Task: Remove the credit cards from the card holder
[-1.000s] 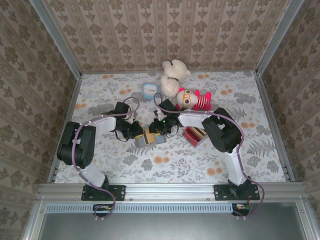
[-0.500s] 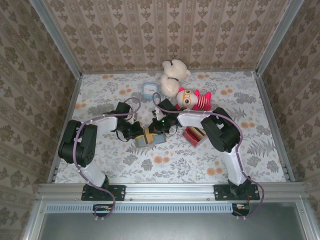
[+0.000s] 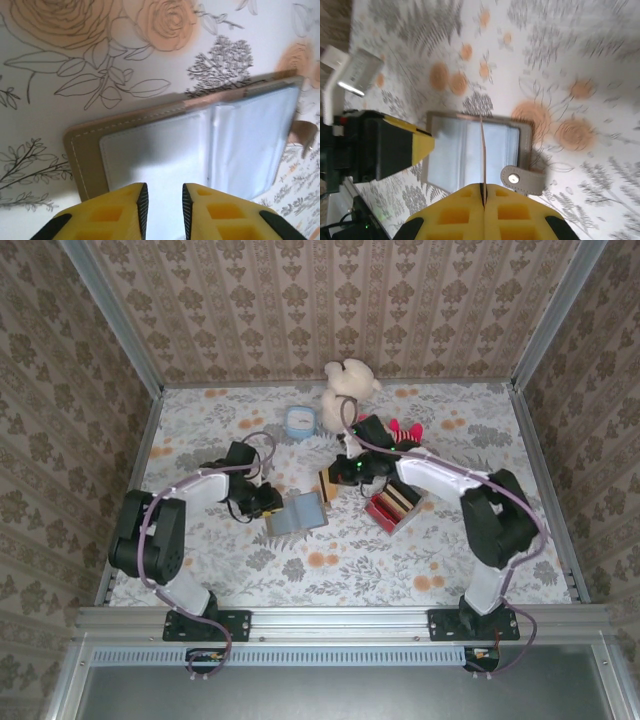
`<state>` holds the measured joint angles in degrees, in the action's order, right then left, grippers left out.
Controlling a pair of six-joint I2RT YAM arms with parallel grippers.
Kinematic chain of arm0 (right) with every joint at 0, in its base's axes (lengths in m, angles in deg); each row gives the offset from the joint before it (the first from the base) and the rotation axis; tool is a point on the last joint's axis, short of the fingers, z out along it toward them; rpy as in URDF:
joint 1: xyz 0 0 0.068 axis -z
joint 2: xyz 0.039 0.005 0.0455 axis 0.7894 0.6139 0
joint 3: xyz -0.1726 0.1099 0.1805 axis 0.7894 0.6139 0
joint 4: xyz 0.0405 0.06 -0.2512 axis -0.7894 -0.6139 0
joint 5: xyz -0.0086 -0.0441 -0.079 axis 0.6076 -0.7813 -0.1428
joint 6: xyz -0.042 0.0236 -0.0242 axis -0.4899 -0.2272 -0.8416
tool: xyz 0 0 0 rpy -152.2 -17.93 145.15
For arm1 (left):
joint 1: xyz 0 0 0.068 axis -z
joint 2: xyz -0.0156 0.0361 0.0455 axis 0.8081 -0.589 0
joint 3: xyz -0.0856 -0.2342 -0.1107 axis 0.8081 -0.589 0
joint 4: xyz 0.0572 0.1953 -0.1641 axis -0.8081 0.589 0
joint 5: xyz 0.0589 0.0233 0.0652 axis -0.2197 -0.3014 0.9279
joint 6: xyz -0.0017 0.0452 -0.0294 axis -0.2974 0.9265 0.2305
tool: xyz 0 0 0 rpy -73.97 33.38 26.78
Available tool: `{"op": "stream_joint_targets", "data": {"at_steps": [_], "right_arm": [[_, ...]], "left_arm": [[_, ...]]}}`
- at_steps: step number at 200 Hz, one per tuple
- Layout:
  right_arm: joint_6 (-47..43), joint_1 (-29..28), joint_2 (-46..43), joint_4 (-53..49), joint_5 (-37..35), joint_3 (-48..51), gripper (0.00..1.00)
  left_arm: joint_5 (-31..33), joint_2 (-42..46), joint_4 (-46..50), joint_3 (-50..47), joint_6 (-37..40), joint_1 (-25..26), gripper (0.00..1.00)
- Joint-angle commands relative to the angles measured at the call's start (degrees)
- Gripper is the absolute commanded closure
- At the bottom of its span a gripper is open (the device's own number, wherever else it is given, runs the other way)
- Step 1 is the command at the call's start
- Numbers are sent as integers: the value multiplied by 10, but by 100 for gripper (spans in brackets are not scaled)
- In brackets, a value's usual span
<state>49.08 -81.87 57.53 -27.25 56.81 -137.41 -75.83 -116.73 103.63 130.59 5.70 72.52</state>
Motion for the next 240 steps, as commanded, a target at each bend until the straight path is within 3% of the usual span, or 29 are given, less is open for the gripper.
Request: {"op": "stream_joint_targets", "data": {"at_steps": [1, 45, 123, 193, 240], "right_arm": [[-42, 24, -58, -20, -45, 23, 100], [-79, 68, -123, -27, -69, 63, 100], [-249, 93, -202, -163, -185, 82, 100], [-341, 93, -226, -236, -173, 78, 100], [-375, 93, -223, -246, -183, 88, 100]], "left_arm": [[19, 37, 35, 28, 3, -10, 61], [38, 83, 67, 30, 12, -43, 38], [76, 167, 123, 14, 52, -141, 14], [66, 176, 114, 9, 54, -161, 2], [62, 176, 112, 9, 57, -161, 0]]}}
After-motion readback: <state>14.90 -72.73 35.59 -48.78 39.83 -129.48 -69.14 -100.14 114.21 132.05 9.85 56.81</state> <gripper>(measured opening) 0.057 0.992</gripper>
